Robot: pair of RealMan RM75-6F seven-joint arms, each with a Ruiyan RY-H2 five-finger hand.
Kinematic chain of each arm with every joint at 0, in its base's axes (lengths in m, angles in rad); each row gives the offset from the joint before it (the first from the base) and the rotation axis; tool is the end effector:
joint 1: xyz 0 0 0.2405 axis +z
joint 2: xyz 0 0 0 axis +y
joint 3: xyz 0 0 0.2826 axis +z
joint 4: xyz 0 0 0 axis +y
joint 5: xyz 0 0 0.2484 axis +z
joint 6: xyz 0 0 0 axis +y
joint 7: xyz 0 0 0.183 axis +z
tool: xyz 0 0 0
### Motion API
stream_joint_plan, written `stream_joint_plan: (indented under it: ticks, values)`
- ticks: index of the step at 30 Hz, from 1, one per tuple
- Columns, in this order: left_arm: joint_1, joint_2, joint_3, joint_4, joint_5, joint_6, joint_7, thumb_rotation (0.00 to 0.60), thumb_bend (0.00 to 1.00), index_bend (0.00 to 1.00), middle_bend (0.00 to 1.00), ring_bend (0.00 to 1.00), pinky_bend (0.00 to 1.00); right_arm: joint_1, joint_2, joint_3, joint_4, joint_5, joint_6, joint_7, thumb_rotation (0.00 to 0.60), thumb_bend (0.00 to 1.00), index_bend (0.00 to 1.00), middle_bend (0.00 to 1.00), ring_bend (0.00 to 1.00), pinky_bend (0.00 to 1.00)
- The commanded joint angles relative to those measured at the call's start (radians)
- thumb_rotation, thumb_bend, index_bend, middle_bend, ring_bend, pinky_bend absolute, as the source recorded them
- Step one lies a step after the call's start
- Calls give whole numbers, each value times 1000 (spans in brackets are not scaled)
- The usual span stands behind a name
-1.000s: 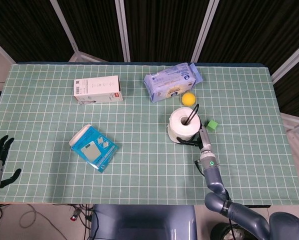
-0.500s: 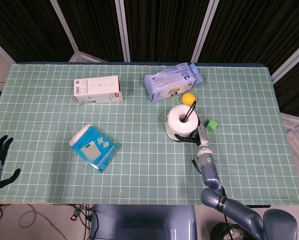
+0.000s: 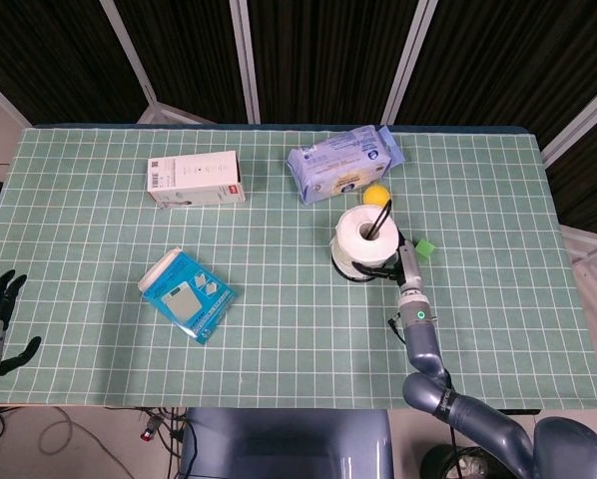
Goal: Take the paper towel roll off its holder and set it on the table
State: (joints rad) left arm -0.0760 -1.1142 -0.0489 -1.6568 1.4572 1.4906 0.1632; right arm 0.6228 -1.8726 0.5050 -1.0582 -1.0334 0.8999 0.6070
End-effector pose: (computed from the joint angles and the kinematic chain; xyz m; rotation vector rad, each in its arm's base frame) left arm -0.3484 0.2210 0.1356 -1.3856 -0.8324 -0.7880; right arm -0.2200 -0.4572 -0.0921 0.7788 -1.8901 1.5363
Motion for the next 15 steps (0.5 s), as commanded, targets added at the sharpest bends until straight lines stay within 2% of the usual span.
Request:
stream_joint_plan:
  ticks: [1, 11, 15]
  values:
    - [1, -1, -1, -1, -2, 3, 2, 600, 241, 69, 0, 0, 0, -30, 94, 10, -128, 2, -16, -6, 600, 0, 290, 298, 304, 196]
    - [4, -6, -2, -5, -6, 7, 19, 600, 241, 69, 0, 0, 0, -58, 351, 88, -415, 73, -54, -89, 600, 0, 290, 298, 304, 206]
    - [4, -7, 0, -9, -6, 6, 25, 600, 241, 69, 0, 0, 0, -76, 486, 133, -546, 107, -64, -126, 600, 0, 290, 298, 304, 207]
